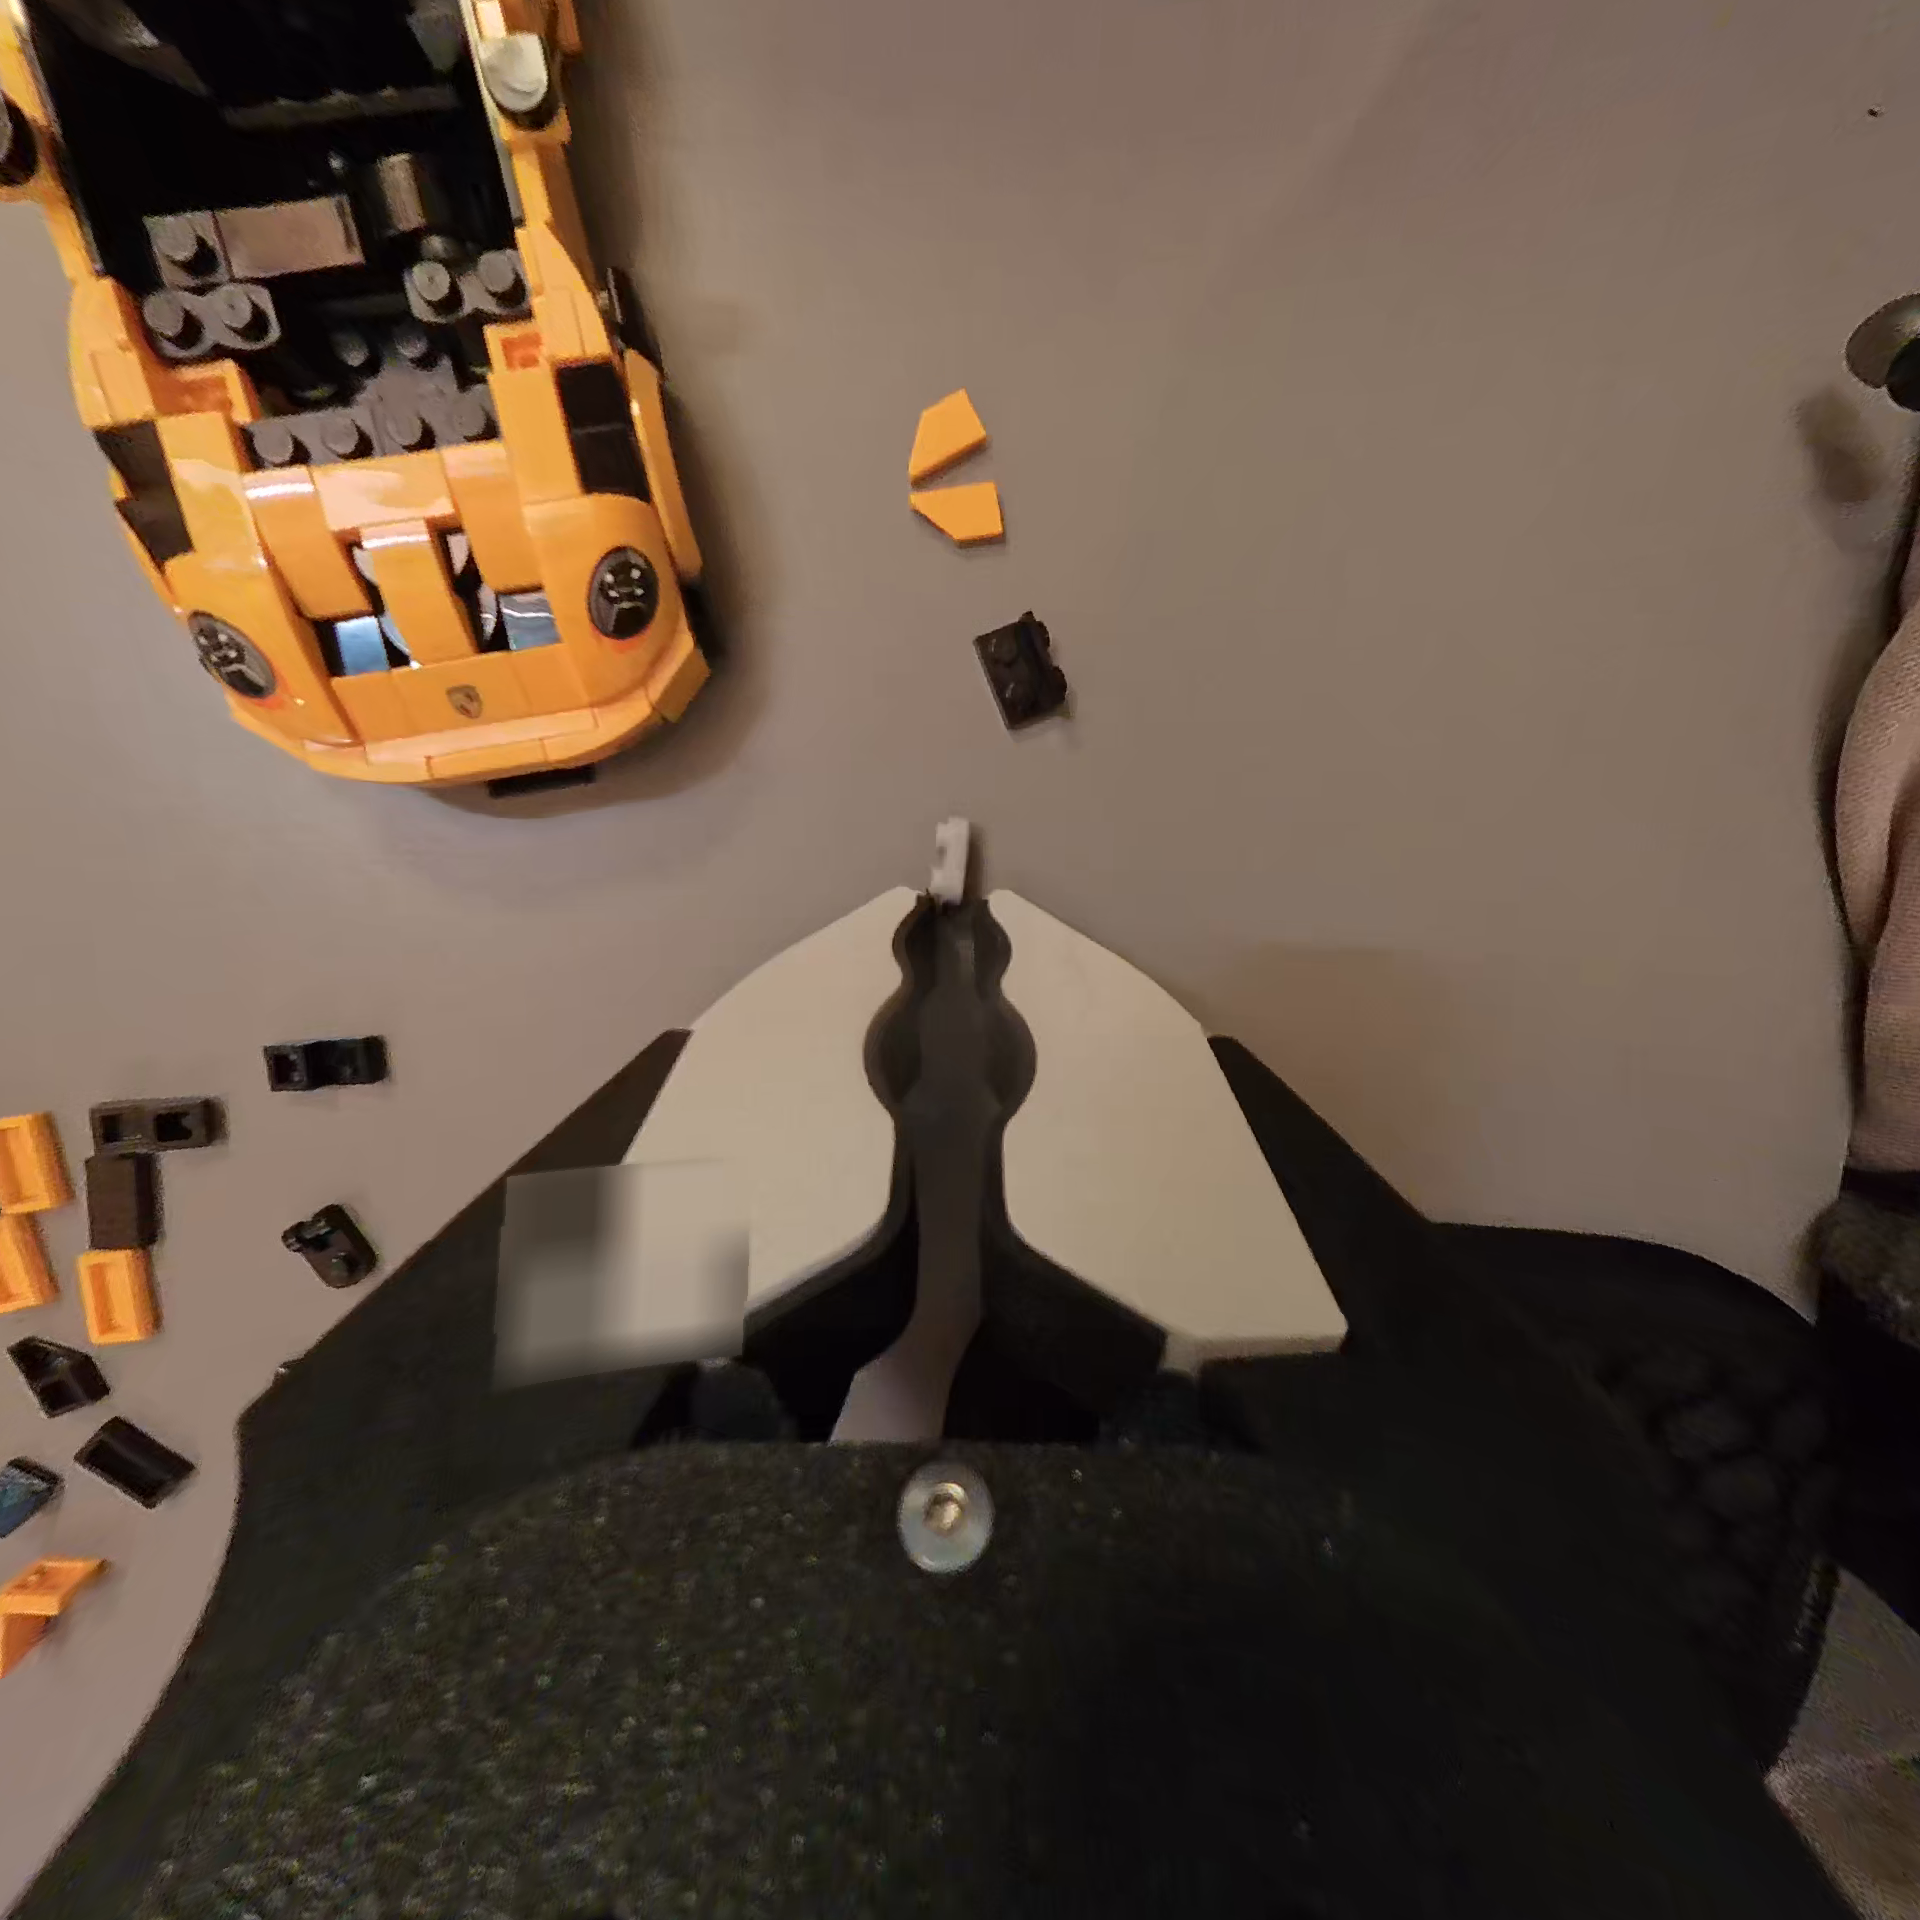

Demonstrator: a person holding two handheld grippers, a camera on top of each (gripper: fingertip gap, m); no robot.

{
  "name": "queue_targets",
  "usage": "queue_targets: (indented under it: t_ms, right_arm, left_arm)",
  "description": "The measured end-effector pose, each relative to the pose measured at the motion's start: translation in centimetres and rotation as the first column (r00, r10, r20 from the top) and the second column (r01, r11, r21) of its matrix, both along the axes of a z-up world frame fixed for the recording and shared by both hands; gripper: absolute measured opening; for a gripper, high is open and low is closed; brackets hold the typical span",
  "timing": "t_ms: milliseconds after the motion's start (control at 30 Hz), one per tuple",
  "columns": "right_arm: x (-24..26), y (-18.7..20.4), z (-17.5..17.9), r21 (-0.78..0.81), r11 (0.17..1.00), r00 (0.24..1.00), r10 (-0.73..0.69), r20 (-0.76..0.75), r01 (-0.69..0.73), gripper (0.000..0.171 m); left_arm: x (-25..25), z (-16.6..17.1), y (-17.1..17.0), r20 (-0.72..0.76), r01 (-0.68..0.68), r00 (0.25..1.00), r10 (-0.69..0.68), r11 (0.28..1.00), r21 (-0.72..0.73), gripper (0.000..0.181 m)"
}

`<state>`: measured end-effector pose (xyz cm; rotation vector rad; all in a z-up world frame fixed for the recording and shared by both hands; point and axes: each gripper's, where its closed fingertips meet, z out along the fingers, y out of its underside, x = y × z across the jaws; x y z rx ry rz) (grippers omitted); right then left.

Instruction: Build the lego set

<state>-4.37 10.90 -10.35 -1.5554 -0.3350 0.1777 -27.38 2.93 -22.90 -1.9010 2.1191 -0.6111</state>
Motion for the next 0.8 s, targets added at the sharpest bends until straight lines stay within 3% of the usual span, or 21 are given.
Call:
queue_targets:
  t_ms: [267, 400, 467, 633, 800]
  right_arm:
    - [-0.2, -0.1, 0.1, 0.002, 1.0, 1.0, 0.007, 0.001, -0.007, 0.0]
    - [-0.3, -0.2, 0.2, 0.007, 1.0, 1.0, 0.01, 0.001, -0.01, 0.0]
    - [-0.3, -0.3, 0.4, 0.013, 1.0, 1.0, 0.01, -0.001, -0.01, 0.0]
    - [-0.2, -0.3, 0.5, 0.02, 1.0, 1.0, 0.002, -0.012, -0.001, 0.0]
    - [0.5, -0.4, 1.1, 0.053, 0.998, 0.999, -0.04, -0.016, 0.041, 0.0]
  left_arm:
    - [0.1, 1.5, 0.0, 0.121, -0.05, 0.991, 0.048, 0.999, 0.015, 0.016]
    - [-0.4, 4.8, 1.6, 0.265, -0.151, 0.955, 0.133, 0.987, 0.048, 0.017]
    - [-1.4, 7.6, 3.1, 0.371, -0.233, 0.91, 0.182, 0.968, 0.096, 0.008]
    - [-7.6, 14.3, 7.3, 0.581, -0.519, 0.732, 0.357, 0.844, 0.135, 0.0]
    - [-16.8, 17.4, 11.0, 0.658, -0.77, 0.573, 0.488, 0.596, 0.229, 0.0]
